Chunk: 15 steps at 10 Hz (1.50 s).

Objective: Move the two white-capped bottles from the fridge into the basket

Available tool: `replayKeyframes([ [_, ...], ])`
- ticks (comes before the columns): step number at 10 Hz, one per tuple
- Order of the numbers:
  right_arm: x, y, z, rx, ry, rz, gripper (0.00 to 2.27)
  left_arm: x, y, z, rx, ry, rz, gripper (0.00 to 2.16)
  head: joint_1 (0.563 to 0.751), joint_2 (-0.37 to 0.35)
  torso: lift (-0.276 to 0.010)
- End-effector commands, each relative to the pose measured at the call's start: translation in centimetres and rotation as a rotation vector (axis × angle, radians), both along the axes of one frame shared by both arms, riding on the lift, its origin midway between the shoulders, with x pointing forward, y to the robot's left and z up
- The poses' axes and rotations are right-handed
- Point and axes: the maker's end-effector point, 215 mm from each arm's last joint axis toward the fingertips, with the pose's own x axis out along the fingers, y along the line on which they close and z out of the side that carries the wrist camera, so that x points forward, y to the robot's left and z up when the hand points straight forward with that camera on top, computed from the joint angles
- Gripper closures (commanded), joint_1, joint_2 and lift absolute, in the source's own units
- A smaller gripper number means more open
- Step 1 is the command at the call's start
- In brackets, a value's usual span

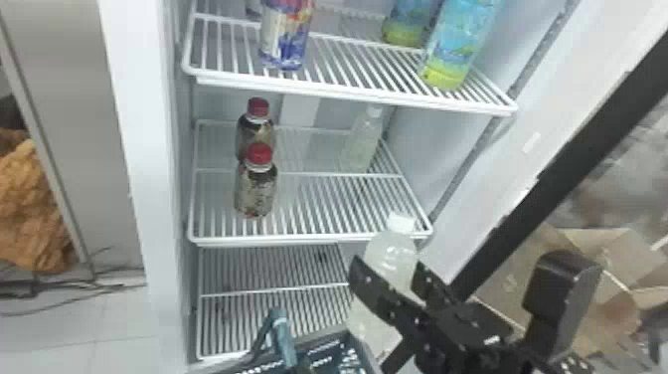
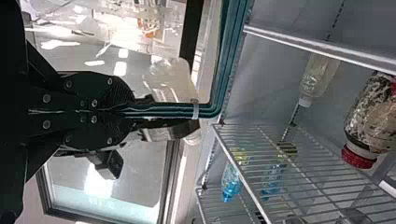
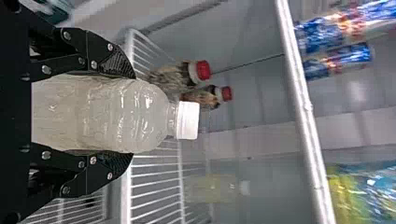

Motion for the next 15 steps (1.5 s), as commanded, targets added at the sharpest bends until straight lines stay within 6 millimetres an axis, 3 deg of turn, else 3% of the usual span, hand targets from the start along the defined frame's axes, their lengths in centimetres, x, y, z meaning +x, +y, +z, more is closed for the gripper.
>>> replayKeyframes([
  [1, -1.8, 0.2, -1.4, -0.019, 0.085, 0.013, 0.67, 0.0, 0.0, 0.0, 0.0, 0.001, 0.0, 1.12, 0.695, -0.35, -0.26],
  [4, -5.3, 0.0, -6.0, -0.053, 0.294, 0.033, 0.67, 0.0, -0.1, 0.1, 0.0, -0.003, -0.004, 1.12, 0.695, -0.35, -0.26],
  [8, -5.6, 1.0, -8.5, -0.003, 0.358, 0.058, 0.68, 0.0, -0.2, 0.2, 0.0, -0.007, -0.008, 1.12, 0.695, -0.35, -0.26],
  [10, -7.0, 1.5, -10.7, 0.005, 0.448, 0.081, 0.67, -0.1, -0.2, 0.1, 0.004, -0.007, -0.012, 1.12, 0.695, -0.35, -0.26],
  [13, -7.8, 0.8, -11.4, -0.025, 0.489, 0.077, 0.63, -0.1, -0.2, 0.1, 0.004, -0.007, -0.012, 1.12, 0.695, -0.35, -0.26],
  [15, -7.6, 0.4, -11.6, -0.03, 0.494, 0.07, 0.45, -0.1, -0.2, 0.1, 0.004, -0.007, -0.012, 1.12, 0.695, -0.35, -0.26],
])
